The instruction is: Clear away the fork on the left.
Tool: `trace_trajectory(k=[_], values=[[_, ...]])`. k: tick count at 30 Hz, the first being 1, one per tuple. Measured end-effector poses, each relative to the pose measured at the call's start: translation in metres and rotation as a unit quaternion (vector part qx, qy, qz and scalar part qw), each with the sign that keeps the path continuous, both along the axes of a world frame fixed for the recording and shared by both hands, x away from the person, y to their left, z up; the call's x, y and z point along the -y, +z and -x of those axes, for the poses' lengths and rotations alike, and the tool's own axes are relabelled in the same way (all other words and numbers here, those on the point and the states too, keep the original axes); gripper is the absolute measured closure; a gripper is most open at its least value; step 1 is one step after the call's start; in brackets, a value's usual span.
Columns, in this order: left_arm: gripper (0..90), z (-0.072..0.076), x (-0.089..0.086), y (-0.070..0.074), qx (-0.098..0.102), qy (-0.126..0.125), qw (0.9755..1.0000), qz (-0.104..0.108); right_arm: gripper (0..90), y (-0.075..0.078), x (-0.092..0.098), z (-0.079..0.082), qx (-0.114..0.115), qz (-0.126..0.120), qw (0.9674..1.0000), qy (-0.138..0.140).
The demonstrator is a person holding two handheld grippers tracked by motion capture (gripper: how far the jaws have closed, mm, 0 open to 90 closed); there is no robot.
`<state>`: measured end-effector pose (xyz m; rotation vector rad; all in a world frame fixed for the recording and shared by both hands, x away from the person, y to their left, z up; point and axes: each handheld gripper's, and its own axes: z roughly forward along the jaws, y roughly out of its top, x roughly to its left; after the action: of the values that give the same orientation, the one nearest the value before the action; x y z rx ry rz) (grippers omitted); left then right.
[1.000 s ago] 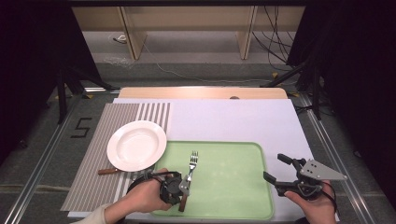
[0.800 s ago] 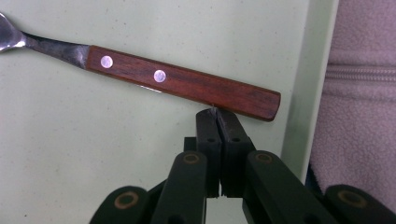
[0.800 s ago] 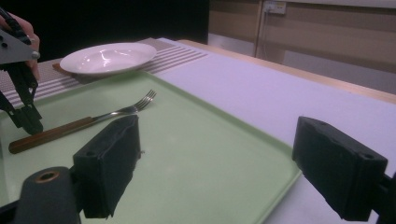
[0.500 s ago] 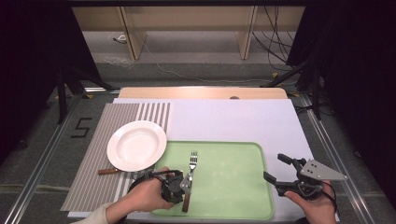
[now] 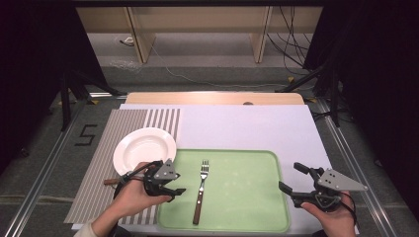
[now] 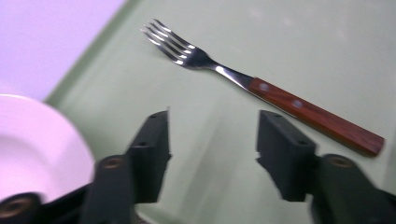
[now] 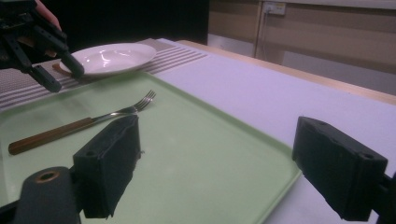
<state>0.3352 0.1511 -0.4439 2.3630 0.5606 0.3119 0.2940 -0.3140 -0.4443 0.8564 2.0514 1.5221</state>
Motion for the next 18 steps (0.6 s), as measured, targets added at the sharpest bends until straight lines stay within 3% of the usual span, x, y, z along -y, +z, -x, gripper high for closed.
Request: trace_trajectory(k=[4, 7, 12, 18], values=[[24.0, 0.0, -0.012, 0.001, 0.023, 0.043, 0.9979, 0.043, 16.5, 0.0, 0.0, 0.0, 0.0, 0.0, 1.0, 0.0], [14.6, 0.0, -0.017, 0.002, 0.031, 0.065, 0.9961, 0.051, 16.5, 0.0, 0.0, 0.0, 0.0, 0.0, 1.0, 0.0], [8.1, -0.002, -0.028, 0.002, 0.046, 0.095, 0.9924, 0.063, 16.5, 0.0, 0.0, 0.0, 0.001, -0.001, 1.0, 0.0], [2.1, -0.002, -0.044, 0.001, 0.049, 0.13, 0.9865, 0.086, 16.5, 0.0, 0.0, 0.0, 0.001, -0.001, 1.0, 0.0]])
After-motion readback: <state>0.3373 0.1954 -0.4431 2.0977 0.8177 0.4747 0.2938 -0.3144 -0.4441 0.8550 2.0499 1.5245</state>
